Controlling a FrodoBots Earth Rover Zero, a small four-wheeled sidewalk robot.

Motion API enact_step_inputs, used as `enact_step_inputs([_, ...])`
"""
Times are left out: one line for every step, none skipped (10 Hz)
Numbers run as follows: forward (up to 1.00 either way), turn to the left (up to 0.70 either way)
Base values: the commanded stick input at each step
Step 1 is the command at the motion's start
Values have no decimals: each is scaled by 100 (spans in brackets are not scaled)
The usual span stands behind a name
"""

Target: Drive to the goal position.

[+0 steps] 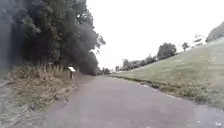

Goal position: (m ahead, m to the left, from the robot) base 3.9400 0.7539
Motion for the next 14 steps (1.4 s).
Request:
enact_step_inputs([45,0])
enact_step_inputs([45,0])
enact_step_inputs([45,0])
enact_step_inputs([45,5])
enact_step_inputs([45,13])
enact_step_inputs([45,21])
enact_step_inputs([45,2])
enact_step_inputs([45,1])
enact_step_inputs([45,0])
enact_step_inputs([45,0])
enact_step_inputs([45,0])
enact_step_inputs([45,0])
enact_step_inputs([45,0])
enact_step_inputs([45,0])
